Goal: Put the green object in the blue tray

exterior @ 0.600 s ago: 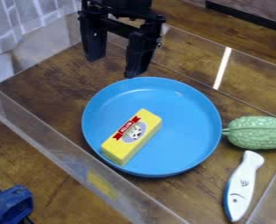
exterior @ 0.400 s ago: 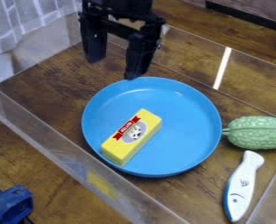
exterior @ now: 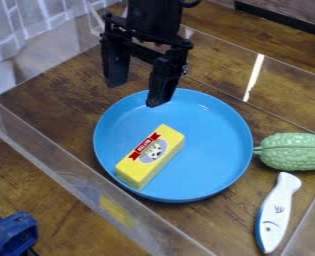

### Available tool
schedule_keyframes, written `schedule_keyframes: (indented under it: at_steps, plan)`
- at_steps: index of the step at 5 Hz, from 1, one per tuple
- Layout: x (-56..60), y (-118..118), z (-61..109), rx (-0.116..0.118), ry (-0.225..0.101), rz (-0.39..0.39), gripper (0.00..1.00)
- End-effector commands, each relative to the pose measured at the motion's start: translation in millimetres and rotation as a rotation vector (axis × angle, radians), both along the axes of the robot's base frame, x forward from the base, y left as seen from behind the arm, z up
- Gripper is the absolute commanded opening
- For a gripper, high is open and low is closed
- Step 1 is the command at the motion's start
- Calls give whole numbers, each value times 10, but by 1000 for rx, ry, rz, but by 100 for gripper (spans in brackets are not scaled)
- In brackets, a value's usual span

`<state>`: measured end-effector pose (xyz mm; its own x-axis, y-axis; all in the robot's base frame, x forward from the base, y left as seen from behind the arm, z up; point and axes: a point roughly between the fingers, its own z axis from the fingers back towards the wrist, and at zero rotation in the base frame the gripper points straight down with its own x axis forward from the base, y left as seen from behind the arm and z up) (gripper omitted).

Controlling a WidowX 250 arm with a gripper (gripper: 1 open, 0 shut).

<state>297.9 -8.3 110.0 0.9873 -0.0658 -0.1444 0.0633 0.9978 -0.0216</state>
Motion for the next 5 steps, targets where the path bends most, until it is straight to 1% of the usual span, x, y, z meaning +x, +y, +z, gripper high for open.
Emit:
schedule_keyframes:
  at_steps: [1,2,3,4,5]
  plan:
    - [-39,-67,73,-5,-33,-12,100]
    - [-83,-123,21,-9,-20,-23,100]
    - [80,-228,-123,-18,-21,-42,100]
    - [312,-393,-245,-26,-37,-89,100]
    - [504,-636,-308,-33,-59,-207,100]
